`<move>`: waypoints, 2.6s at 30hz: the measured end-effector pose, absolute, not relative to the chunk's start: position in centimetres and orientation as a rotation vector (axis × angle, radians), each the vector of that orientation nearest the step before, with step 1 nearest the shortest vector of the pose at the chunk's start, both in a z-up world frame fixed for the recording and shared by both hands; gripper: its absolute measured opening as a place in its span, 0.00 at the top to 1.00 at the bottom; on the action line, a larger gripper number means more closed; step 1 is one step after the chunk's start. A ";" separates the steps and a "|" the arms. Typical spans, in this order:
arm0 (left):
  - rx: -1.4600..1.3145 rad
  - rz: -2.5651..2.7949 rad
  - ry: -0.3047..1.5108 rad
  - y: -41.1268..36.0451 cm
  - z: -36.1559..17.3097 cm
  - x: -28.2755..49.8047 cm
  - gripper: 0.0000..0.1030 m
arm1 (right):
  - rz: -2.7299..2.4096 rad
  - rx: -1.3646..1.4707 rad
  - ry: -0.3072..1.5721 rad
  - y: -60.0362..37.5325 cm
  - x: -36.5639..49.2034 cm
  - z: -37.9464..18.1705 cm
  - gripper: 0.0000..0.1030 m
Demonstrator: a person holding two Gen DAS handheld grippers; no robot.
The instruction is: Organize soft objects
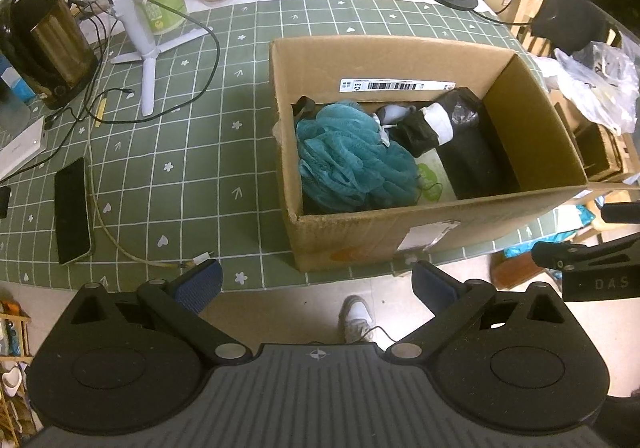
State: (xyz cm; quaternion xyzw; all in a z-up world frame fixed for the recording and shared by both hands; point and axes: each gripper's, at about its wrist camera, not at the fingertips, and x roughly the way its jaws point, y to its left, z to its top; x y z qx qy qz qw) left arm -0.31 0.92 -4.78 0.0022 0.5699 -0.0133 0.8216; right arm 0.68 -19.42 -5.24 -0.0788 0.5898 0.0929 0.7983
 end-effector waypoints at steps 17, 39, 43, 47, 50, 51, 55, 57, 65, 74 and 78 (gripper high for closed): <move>0.011 -0.017 1.207 1.1 -4.5 -0.1 0.00 | 0.199 -0.179 1.262 -19.2 0.9 -5.1 0.00; 0.013 -0.009 1.207 1.5 -4.3 -0.1 0.00 | 0.201 -0.187 1.261 -18.6 1.0 -5.0 0.00; 0.014 -0.009 1.207 1.5 -4.3 -0.1 0.00 | 0.201 -0.187 1.260 -18.6 1.0 -5.0 0.00; 0.013 -0.009 1.207 1.5 -4.3 -0.1 0.00 | 0.201 -0.187 1.261 -18.6 1.0 -5.0 0.00; 0.014 -0.009 1.208 1.5 -4.3 -0.1 0.00 | 0.202 -0.188 1.262 -18.6 1.0 -5.0 0.00; 0.014 -0.009 1.207 1.5 -4.3 -0.1 0.00 | 0.202 -0.188 1.261 -18.6 1.0 -5.0 0.00; 0.013 -0.009 1.208 1.5 -4.3 -0.1 0.00 | 0.204 -0.190 1.260 -18.6 1.1 -5.0 0.00; 0.013 -0.009 1.209 1.5 -4.3 0.0 0.00 | 0.203 -0.190 1.261 -18.6 1.1 -5.0 0.00; 0.013 -0.009 1.213 1.5 -4.3 0.1 0.00 | 0.202 -0.190 1.262 -18.5 1.2 -5.0 0.00; 0.011 -0.010 1.214 1.5 -4.4 0.2 0.00 | 0.204 -0.192 1.262 -18.5 1.3 -5.0 0.00; 0.006 -0.009 1.216 1.4 -4.5 0.2 0.00 | 0.206 -0.193 1.262 -18.5 1.4 -5.0 0.00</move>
